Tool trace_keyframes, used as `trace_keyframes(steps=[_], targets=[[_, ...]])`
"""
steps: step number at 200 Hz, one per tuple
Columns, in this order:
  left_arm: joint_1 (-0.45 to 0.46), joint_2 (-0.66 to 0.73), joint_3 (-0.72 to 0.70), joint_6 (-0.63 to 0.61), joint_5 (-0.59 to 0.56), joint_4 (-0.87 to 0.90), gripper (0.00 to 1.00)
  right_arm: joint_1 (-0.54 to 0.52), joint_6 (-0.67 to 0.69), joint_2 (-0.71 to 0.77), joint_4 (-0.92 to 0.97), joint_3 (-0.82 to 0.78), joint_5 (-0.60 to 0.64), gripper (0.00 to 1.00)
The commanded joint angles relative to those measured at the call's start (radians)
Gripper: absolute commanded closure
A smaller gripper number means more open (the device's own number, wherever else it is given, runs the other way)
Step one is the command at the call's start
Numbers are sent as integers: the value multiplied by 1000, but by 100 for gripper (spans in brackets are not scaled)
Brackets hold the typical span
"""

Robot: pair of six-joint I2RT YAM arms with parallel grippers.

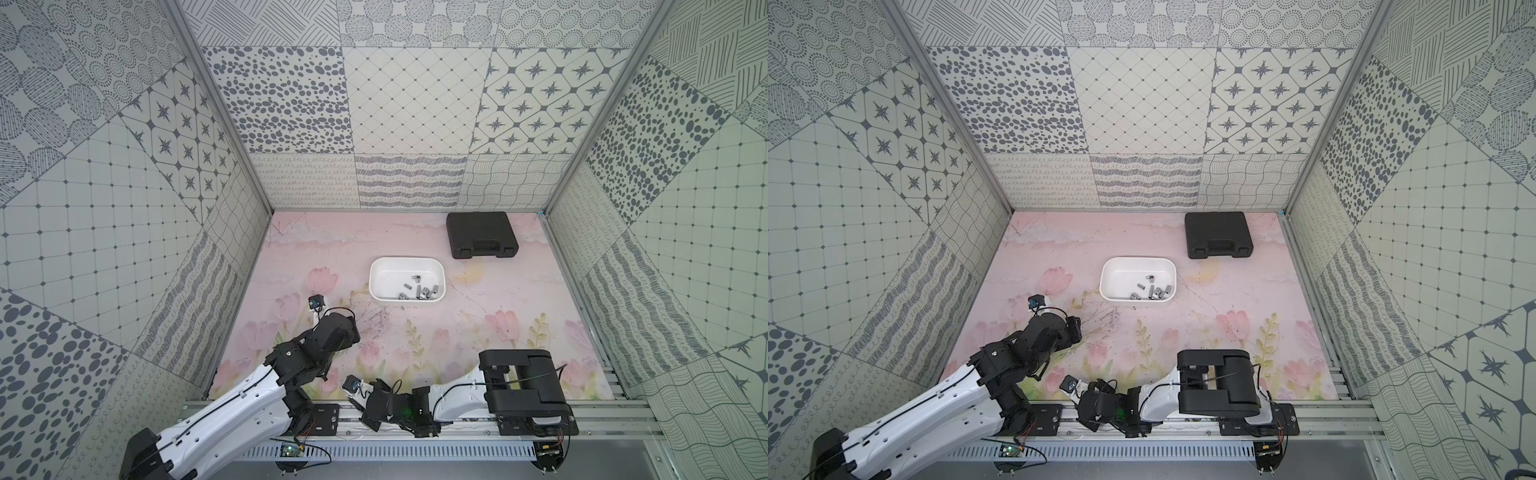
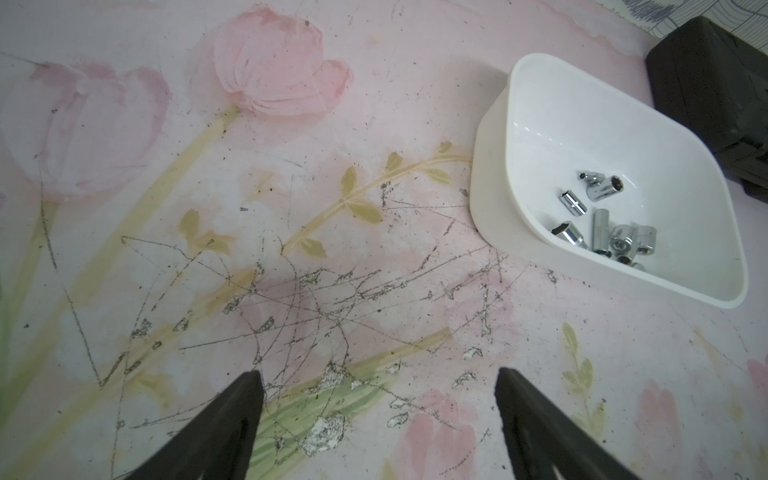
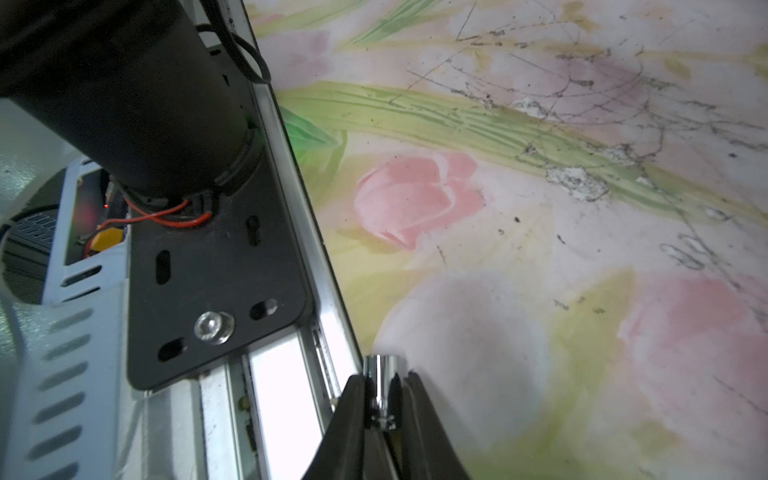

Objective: Put the socket on the desktop into the storage box
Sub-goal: Place the socket head in the storage box, then reset both arms

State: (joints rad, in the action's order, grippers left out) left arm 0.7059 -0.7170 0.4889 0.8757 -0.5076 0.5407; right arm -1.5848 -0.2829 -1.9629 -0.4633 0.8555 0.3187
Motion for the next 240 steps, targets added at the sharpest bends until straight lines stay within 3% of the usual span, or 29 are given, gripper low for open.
trace_keyframes(steps=[1, 55, 96, 135, 164, 201, 240], targets=[[-1, -1, 5, 13, -39, 20, 8, -4, 1, 26, 17, -29, 41, 84], [0, -1, 5, 13, -30, 16, 8, 2, -5, 132, 27, -111, 167, 86], [-1, -7, 8, 8, -18, 10, 8, 57, -31, 324, 80, -223, 227, 87], [-1, 4, 4, -6, 8, -6, 9, 223, -67, 583, 270, -244, 237, 87], [-1, 13, 0, -4, 21, -19, 8, 425, -84, 712, 365, -199, 123, 86], [0, 22, -2, -17, 47, -34, 5, 679, -152, 645, 473, -71, -56, 86], [0, 21, -1, 3, 29, -22, 1, 816, -161, 422, 486, 65, -171, 84]])
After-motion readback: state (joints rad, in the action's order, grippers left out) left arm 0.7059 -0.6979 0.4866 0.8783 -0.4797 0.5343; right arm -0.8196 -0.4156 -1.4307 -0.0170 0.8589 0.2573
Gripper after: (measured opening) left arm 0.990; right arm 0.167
